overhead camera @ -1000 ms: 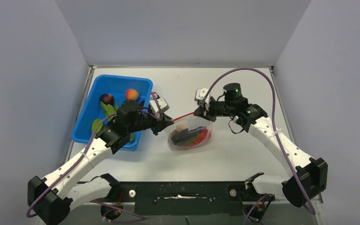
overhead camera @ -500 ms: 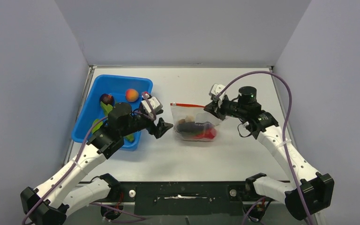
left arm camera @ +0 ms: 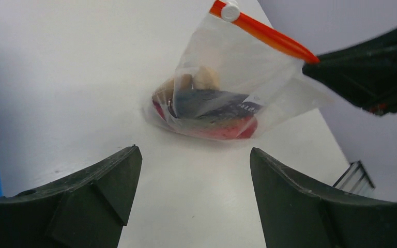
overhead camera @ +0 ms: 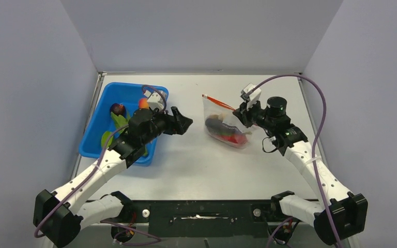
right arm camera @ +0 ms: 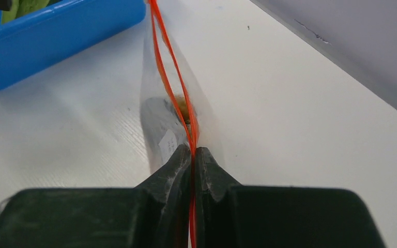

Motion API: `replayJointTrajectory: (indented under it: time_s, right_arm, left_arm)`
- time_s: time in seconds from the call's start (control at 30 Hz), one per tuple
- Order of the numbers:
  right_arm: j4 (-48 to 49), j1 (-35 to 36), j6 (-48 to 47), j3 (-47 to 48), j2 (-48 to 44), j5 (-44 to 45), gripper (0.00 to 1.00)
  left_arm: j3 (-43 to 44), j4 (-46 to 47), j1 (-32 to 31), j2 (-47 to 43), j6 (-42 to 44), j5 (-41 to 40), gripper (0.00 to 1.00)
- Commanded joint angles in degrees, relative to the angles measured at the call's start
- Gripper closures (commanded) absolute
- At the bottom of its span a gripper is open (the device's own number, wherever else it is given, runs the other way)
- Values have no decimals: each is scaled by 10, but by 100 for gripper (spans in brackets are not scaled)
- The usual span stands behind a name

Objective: Open the zip-top bag and remove the fake food
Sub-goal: Open the zipper of the food storage bag at the center of the board.

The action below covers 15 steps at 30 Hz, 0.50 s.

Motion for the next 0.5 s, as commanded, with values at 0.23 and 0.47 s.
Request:
replayJointTrajectory:
  time_s: [0.23, 0.47]
  right_arm:
    - [82, 119, 115, -55, -8, 59, 100]
    - [122, 128, 145, -64, 5, 68, 100]
  left_arm:
    - [-69, 284, 8, 53, -370, 5, 33]
    - [-73, 278, -25, 81, -405, -44, 32]
